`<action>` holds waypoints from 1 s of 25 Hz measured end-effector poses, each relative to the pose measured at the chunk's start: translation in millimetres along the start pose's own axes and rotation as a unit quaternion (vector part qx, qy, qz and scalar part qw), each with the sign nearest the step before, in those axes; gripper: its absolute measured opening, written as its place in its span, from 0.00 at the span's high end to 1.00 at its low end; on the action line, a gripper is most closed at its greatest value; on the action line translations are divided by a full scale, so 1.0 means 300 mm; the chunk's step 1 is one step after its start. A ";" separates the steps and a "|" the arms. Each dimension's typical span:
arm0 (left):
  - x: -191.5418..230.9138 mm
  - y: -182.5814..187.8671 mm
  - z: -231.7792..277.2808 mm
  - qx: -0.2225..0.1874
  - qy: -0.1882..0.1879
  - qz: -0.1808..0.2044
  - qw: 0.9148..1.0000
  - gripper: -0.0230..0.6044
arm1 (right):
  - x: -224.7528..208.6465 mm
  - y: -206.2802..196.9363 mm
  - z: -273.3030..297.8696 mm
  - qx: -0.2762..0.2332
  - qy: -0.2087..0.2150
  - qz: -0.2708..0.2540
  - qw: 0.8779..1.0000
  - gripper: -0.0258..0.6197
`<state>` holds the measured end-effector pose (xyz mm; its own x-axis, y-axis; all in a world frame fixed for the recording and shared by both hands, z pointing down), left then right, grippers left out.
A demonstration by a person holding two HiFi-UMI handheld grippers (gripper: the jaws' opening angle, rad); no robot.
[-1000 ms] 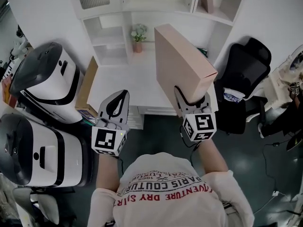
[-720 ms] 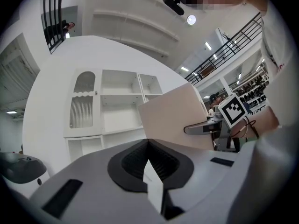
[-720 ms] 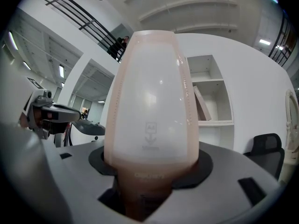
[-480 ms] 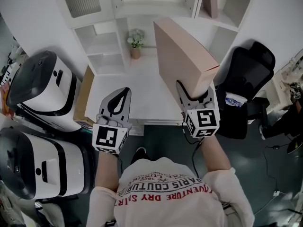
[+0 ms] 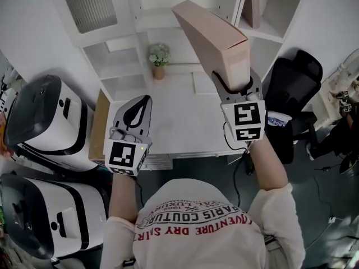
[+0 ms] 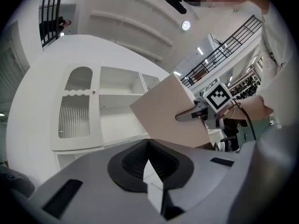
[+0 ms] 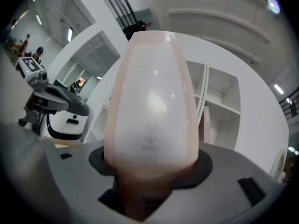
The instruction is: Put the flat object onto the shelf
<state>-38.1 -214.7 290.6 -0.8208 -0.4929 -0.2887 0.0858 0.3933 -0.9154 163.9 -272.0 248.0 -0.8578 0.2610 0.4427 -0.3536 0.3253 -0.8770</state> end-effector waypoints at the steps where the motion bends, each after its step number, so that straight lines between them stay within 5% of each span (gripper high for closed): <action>1: 0.021 -0.006 0.001 0.001 -0.001 0.001 1.000 0.95 | -0.002 0.025 0.029 0.006 0.004 -0.023 1.000 0.50; 6: 0.079 -0.015 0.011 -0.011 -0.009 0.007 1.000 0.95 | -0.014 0.105 0.173 0.037 0.025 -0.163 0.986 0.50; 15: 0.159 -0.068 0.016 -0.015 -0.022 -0.005 1.000 0.95 | 0.041 0.126 0.402 0.101 0.045 -0.394 0.913 0.50; 20: 0.216 -0.094 0.013 -0.015 -0.023 0.003 1.000 0.95 | 0.097 0.099 0.521 0.131 0.061 -0.468 0.872 0.50; 25: 0.299 -0.107 -0.009 -0.022 -0.008 -0.013 1.000 0.95 | 0.143 0.049 0.606 0.148 0.069 -0.475 0.865 0.48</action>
<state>-116.0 -269.6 294.8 -0.8128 -0.5165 -0.2695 0.0387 0.4136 -0.9096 54.1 -421.3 220.0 -0.0825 0.1155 0.9899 -0.9717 0.2111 -0.1056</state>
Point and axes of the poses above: the fingertips, and each gripper's own axes: z forward along the fingers, x to its left, y out of its top, the point moved 1 cm from there along -z, backward along the fingers, and after that the axes turned 11 degrees about -x, right-handed, at the moved point
